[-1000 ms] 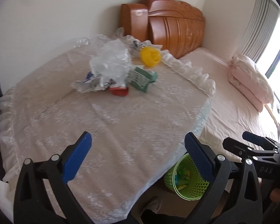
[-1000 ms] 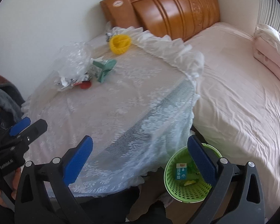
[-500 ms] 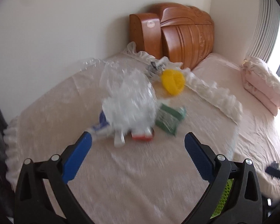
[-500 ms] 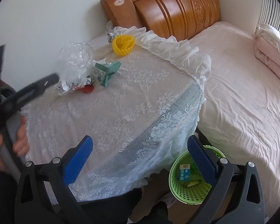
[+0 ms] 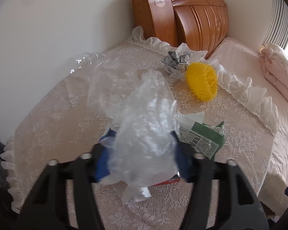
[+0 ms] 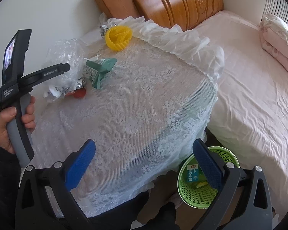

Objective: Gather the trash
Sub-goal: 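Grasp the clear plastic bag with the left gripper while the right gripper grasps the green-white packet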

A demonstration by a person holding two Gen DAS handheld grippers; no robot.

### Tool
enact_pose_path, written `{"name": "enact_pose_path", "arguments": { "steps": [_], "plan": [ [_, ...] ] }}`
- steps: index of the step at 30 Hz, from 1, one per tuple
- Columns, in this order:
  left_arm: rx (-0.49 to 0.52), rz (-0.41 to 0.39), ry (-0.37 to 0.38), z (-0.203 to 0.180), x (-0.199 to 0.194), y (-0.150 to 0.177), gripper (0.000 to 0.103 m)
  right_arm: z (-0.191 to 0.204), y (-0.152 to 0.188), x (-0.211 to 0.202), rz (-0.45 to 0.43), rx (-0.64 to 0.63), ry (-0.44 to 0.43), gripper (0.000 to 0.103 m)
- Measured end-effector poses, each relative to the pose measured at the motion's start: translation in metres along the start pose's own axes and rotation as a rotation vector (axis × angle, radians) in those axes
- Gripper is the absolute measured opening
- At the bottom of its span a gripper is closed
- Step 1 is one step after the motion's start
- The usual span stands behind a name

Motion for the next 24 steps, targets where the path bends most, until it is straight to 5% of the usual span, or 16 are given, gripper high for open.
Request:
{"name": "enact_pose_path", "arguments": {
  "steps": [4, 14, 21, 24],
  "plan": [
    [-0.020, -0.018, 0.018, 0.006, -0.012, -0.004, 0.033, 0.008, -0.012, 0.012, 0.003, -0.015, -0.026, 0.101],
    [-0.079, -0.105, 0.032, 0.034, -0.085, -0.008, 0.032, 0.059, -0.072, 0.053, -0.038, -0.253, -0.130, 0.101],
    [-0.100, -0.112, 0.016, 0.050, -0.128, 0.022, 0.032, 0.108, -0.106, 0.121, 0.010, -0.448, -0.176, 0.100],
    [-0.117, -0.101, 0.010, 0.056, -0.138, 0.036, 0.032, 0.116, -0.106, 0.145, 0.057, -0.502, -0.160, 0.092]
  ]
}}
Point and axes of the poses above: each gripper's, at about its wrist camera, not at the fingertips, and x roughly the way its jaws point, z to its left, y to its underside, the point moved 5 cm from there along x, roughly the way its jaws point, and after that the axes turned 12 degrees about -z, right-handed, at the moved point
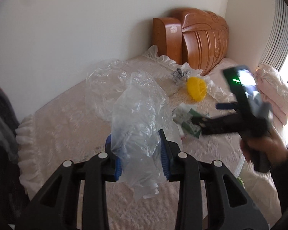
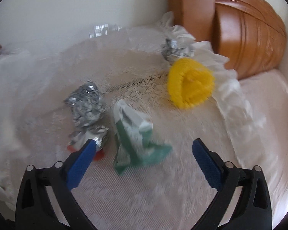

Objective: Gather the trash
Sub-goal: 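Grasp the clear plastic bag with the left gripper while the right gripper grasps the green-white packet, then carry the plastic bag and packet over the green wastebasket and release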

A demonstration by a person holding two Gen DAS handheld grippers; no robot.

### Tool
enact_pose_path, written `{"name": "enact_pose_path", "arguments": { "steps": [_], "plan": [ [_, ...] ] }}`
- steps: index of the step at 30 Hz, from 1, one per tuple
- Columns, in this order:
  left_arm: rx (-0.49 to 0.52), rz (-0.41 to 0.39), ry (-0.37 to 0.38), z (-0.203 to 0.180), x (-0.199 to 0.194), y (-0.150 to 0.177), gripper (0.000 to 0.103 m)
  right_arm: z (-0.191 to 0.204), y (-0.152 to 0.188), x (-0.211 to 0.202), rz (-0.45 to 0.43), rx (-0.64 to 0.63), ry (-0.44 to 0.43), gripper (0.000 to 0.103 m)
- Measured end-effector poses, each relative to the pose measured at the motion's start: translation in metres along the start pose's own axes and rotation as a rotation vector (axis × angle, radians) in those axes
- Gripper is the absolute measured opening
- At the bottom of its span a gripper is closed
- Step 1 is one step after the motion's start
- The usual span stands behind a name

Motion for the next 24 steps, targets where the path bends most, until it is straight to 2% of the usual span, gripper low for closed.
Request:
{"name": "enact_pose_path", "arguments": {
  "steps": [2, 3, 4, 7, 12, 17, 21, 24],
  "plan": [
    [-0.004, 0.003, -0.006, 0.003, -0.004, 0.005, 0.032, 0.001, 0.002, 0.015, 0.041, -0.015, -0.006, 0.085],
    [-0.002, 0.003, -0.015, 0.006, -0.006, 0.008, 0.032, 0.002, 0.003, 0.020, 0.057, -0.022, -0.007, 0.079],
    [-0.001, 0.003, -0.020, 0.008, -0.008, 0.009, 0.032, 0.002, 0.005, 0.024, 0.072, -0.029, -0.004, 0.068],
    [-0.007, -0.002, -0.023, 0.012, -0.010, 0.009, 0.032, -0.001, 0.005, 0.022, 0.062, -0.021, 0.003, 0.063],
    [0.006, -0.014, -0.006, 0.007, -0.013, 0.005, 0.032, -0.013, 0.006, 0.004, 0.017, 0.033, 0.026, 0.061],
    [0.043, -0.033, 0.041, -0.013, -0.021, 0.001, 0.032, -0.031, 0.018, -0.041, -0.061, 0.149, 0.040, 0.061],
    [0.078, -0.048, 0.102, -0.038, -0.029, -0.001, 0.032, -0.044, 0.050, -0.098, -0.136, 0.237, 0.067, 0.061],
    [0.115, -0.051, 0.161, -0.065, -0.034, 0.001, 0.032, -0.050, 0.080, -0.129, -0.159, 0.298, 0.094, 0.061]
  ]
}}
Point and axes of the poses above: each gripper's, at about its wrist camera, not at the fingertips, and x roughly the way its jaws point, z to its left, y to its underside, the point moved 5 cm from there along x, roughly the way its jaws point, and after that the axes turned 12 degrees about -z, right-handed, at the moved point
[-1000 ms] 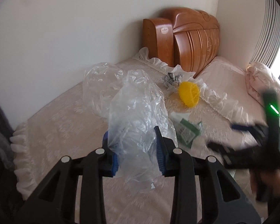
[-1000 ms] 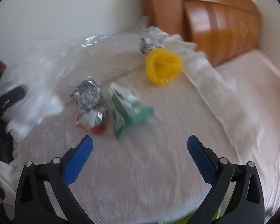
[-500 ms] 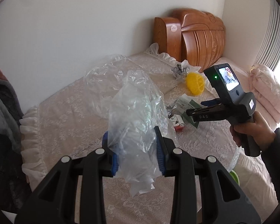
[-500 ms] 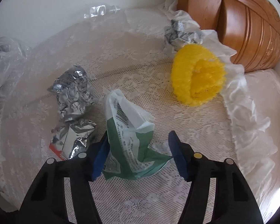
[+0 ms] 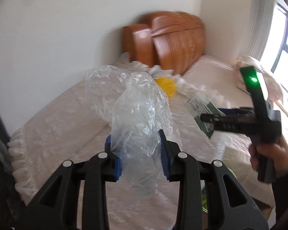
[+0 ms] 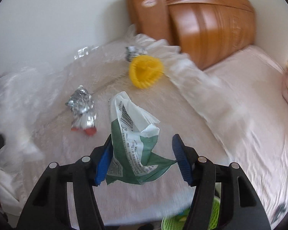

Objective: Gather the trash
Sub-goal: 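Carry the plastic bag and packet over the green wastebasket and release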

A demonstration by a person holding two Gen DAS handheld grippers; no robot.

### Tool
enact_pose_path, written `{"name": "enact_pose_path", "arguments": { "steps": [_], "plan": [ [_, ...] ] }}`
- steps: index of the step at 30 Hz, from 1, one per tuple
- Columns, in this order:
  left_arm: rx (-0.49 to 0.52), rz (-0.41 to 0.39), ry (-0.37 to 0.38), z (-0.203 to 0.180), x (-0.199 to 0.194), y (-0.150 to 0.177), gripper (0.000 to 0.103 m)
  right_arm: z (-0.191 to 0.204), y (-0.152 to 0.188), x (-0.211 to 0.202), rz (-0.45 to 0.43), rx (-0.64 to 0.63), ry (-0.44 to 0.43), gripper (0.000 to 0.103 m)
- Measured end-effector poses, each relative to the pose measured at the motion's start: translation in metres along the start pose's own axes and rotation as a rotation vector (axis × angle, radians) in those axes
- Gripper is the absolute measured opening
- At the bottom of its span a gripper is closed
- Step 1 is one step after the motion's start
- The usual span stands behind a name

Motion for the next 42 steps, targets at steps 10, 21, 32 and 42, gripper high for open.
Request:
{"name": "enact_pose_path", "arguments": {
  "steps": [10, 21, 32, 42],
  "plan": [
    [0.156, 0.047, 0.248, -0.122, -0.006, 0.020, 0.032, -0.098, 0.103, -0.128, -0.040, 0.260, 0.219, 0.061],
    [0.314, 0.146, 0.469, -0.244, -0.008, 0.062, 0.032, -0.179, 0.176, -0.223, -0.073, 0.435, 0.399, 0.061],
    [0.381, 0.270, 0.541, -0.311, 0.010, 0.102, 0.032, -0.213, 0.203, -0.250, -0.082, 0.489, 0.420, 0.061],
    [0.413, 0.316, 0.520, -0.335, 0.024, 0.125, 0.093, -0.219, 0.210, -0.250, -0.075, 0.500, 0.406, 0.061]
  ]
}}
Point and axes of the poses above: each gripper's, at about its wrist camera, not at the fingertips, and x roughly the way its jaws point, z to its left, y to its underside, the point moved 5 cm from there along x, roughly the way its jaws point, and after that the axes turned 12 degrees about -z, right-handed, at the moved point
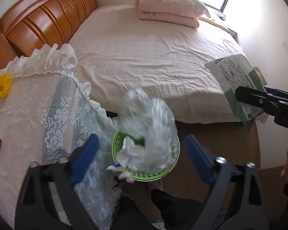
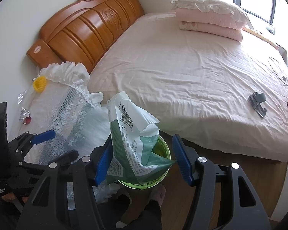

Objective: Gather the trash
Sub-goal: 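Carry the plastic bag and packet over the green wastebasket and release, then move both tools back toward the foil packs on the bed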

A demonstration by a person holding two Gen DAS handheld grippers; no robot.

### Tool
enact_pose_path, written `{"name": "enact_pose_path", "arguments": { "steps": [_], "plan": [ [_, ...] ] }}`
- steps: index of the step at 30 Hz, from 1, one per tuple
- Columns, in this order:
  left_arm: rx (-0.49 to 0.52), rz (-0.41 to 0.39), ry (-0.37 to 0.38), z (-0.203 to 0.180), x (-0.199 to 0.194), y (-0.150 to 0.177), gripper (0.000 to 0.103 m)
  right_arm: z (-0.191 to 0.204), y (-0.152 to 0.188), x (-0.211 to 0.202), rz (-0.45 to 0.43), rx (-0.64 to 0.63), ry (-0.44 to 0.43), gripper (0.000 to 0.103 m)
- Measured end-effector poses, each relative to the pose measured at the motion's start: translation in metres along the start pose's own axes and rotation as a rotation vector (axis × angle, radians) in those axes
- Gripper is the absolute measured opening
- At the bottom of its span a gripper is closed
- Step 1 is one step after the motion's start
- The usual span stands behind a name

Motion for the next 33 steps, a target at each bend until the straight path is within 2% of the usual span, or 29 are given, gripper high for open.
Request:
{"name": "enact_pose_path", "arguments": {
  "steps": [8, 23, 24, 26, 27, 28, 33],
  "plan": [
    [-0.024, -0.033, -0.011, 0.003, -0.018, -0.004, 0.095, 0.003, 0.005, 0.003, 0.011, 0.006, -0.017, 0.061],
    [-0.114, -0.081, -0.052, 0.037, -0.046, -0.007, 0.095, 0.029, 0.021, 0.017, 0.068, -0.034, -0.056, 0.063],
    [-0.119, -0.083, -0.055, 0.039, -0.047, -0.007, 0.095, 0.031, 0.023, 0.019, 0.073, -0.037, -0.060, 0.065],
    [-0.127, -0.086, -0.056, 0.042, -0.049, -0.006, 0.095, 0.036, 0.026, 0.022, 0.079, -0.037, -0.068, 0.081],
    [-0.131, -0.087, -0.057, 0.044, -0.050, -0.005, 0.095, 0.037, 0.027, 0.022, 0.074, -0.037, -0.057, 0.095],
    [-0.134, -0.086, -0.058, 0.044, -0.050, -0.005, 0.095, 0.038, 0.027, 0.022, 0.064, -0.038, -0.039, 0.101],
    [-0.144, -0.088, -0.064, 0.048, -0.052, -0.005, 0.095, 0.033, 0.027, 0.027, 0.089, -0.012, -0.033, 0.101]
  ]
}}
Point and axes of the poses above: each gripper's, at about its wrist camera, not at the fingertips, and x roughly the way its jaws point, z to its left, y to its underside, the point moved 5 cm from there along x, roughly the way its jaws point, and after that the axes turned 12 degrees about -z, right-handed, at the moved point
